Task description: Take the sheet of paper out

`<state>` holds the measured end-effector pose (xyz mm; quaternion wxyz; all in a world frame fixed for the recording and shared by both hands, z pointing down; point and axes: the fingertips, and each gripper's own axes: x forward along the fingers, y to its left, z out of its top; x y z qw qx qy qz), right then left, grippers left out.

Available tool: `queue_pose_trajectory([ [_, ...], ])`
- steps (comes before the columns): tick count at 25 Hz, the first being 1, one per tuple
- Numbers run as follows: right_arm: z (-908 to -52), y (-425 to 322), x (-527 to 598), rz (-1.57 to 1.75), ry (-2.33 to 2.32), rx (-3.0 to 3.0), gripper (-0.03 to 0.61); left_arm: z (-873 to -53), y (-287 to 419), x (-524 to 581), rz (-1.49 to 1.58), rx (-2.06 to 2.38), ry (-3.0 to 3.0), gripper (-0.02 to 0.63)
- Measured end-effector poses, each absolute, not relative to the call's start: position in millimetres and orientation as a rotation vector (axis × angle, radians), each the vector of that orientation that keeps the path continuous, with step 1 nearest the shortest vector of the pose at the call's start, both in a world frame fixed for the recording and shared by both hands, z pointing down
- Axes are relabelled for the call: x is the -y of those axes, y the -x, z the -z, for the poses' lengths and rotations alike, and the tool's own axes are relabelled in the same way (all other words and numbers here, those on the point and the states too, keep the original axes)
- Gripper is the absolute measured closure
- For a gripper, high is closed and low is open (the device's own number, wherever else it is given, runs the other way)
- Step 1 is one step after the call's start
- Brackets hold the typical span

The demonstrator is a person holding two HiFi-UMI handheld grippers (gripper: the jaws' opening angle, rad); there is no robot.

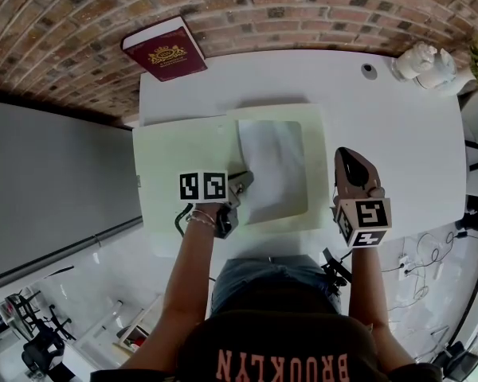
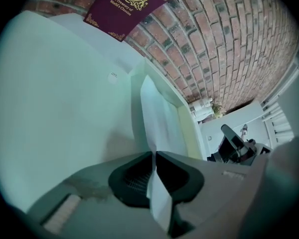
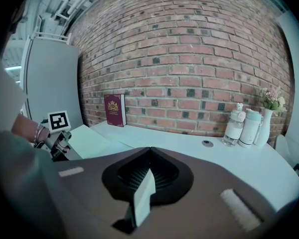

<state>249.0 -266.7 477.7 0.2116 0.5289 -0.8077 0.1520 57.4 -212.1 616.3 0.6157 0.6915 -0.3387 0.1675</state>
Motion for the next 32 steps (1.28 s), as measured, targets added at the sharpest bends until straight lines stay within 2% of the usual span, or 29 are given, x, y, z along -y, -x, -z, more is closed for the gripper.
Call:
queue_pose_trajectory([
  [12,-468,-246,264,-0.378,-1.452,2.303,0.578,-608,-29,205,-0.356,0.88,-1.604,0.595],
  [32,-435,-202,239,-0.301,-1.513,2.323,0.578,-555,42,200,-0.587,1.095,-1.824,0.595],
])
